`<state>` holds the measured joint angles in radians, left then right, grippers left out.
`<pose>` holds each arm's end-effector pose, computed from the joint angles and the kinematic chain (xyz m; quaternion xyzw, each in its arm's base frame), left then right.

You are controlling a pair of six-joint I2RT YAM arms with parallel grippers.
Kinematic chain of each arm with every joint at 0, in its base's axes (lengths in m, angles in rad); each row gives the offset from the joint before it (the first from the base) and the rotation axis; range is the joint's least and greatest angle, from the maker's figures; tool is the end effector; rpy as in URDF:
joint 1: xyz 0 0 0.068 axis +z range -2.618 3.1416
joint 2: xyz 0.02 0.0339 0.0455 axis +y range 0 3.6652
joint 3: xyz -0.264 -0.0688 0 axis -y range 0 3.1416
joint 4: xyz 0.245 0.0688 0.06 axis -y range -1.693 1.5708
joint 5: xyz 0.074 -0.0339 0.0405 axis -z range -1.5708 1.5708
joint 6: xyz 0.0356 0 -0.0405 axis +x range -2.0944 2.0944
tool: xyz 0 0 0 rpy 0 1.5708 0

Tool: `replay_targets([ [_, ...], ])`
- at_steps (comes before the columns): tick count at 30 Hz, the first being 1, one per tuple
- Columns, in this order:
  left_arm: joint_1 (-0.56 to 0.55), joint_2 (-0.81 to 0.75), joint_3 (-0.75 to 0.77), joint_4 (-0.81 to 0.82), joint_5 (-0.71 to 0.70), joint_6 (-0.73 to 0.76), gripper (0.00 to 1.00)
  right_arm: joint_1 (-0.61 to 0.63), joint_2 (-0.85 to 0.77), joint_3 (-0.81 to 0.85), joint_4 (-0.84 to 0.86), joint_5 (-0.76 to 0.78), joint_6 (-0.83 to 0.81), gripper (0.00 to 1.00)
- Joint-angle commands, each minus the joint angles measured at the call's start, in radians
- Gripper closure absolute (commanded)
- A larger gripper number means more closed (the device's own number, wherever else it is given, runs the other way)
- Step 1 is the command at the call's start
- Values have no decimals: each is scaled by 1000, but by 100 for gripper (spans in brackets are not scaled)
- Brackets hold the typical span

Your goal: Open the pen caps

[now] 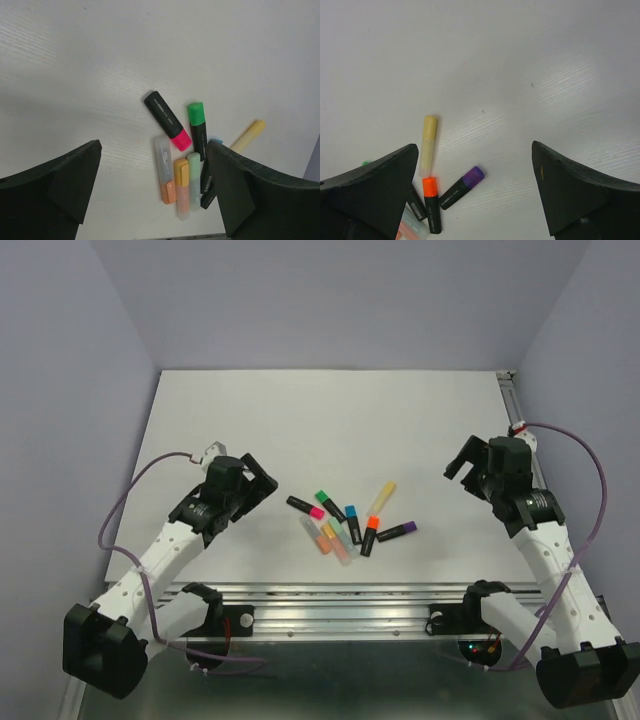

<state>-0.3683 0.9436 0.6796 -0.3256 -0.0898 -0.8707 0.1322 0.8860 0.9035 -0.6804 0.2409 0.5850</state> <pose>0.1954 -0.0720 0.2604 -0.2395 0.8483 -0.2411 0.4062 0.1820 0.0156 0.3154 0.2516 0.8576 0.0517 0.4455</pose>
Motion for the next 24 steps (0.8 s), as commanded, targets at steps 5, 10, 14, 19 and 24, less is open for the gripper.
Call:
replay_targets([
  [5, -191, 147, 98, -29, -143, -172, 1, -2, -35, -8, 12, 147, 14, 0],
  [10, -254, 290, 182, -66, -200, -250, 1, -3, -24, -5, -7, 97, -33, 0],
  [14, -273, 372, 222, -70, -228, -280, 1, -2, -21, -32, 28, 69, -33, 0],
  [19, -277, 495, 268, -86, -246, -298, 1, -3, -22, -35, -13, 139, 30, 0],
  [24, -282, 610, 305, -105, -229, -321, 2, -3, -56, -57, 5, 147, 38, 0],
])
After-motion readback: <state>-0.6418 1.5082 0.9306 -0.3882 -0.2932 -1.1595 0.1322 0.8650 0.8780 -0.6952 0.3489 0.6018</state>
